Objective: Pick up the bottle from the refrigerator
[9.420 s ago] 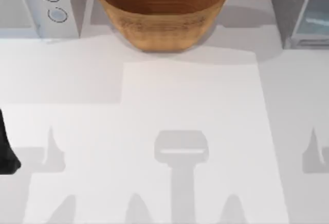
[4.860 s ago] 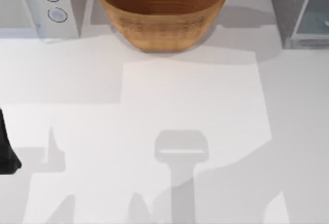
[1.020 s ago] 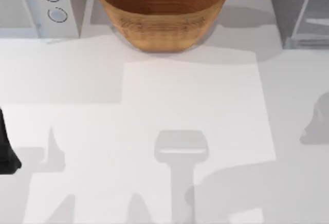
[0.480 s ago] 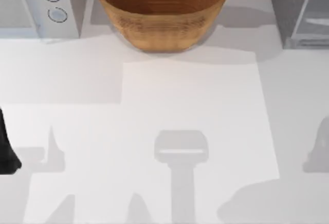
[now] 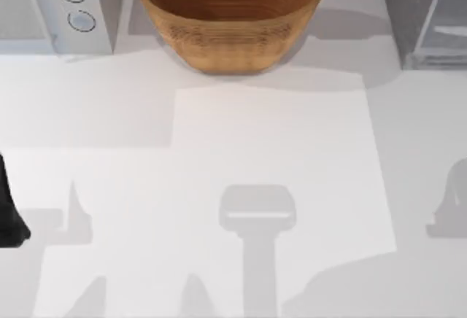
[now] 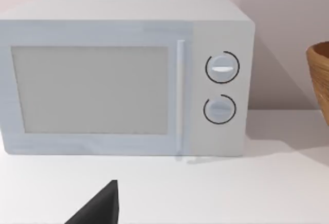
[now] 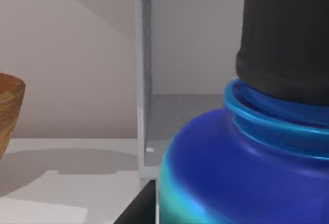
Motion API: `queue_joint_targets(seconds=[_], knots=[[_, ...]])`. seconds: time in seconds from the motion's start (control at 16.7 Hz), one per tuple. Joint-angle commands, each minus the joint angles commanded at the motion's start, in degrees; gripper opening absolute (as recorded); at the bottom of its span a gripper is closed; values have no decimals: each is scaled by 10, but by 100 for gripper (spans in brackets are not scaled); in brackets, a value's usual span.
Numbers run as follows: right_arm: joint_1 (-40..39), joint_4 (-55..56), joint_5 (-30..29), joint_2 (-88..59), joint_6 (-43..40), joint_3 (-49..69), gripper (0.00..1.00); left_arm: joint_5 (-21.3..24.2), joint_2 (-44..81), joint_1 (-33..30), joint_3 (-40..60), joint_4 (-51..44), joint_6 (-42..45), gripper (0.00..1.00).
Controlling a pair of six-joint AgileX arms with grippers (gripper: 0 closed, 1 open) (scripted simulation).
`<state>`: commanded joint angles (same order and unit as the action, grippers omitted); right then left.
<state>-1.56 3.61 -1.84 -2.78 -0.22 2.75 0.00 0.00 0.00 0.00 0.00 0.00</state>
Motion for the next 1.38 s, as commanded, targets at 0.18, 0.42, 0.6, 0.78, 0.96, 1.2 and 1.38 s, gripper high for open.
queue_joint_targets(seconds=[0.18, 0.42, 0.6, 0.78, 0.96, 1.2, 1.38], knots=[[-38, 86, -44, -71, -5, 49, 0, 0, 0, 0, 0, 0, 0, 100], [-107, 247, -127, -244, -9, 104, 0, 0, 0, 0, 0, 0, 0, 100], [-169, 376, -198, -421, -7, 124, 0, 0, 0, 0, 0, 0, 0, 100], [-236, 503, -270, -614, -1, 131, 0, 0, 0, 0, 0, 0, 0, 100], [-304, 617, -338, -791, 5, 137, 0, 0, 0, 0, 0, 0, 0, 100], [-386, 738, -410, -960, 10, 152, 0, 0, 0, 0, 0, 0, 0, 100], [-431, 799, -446, -1024, 10, 168, 0, 0, 0, 0, 0, 0, 0, 100]])
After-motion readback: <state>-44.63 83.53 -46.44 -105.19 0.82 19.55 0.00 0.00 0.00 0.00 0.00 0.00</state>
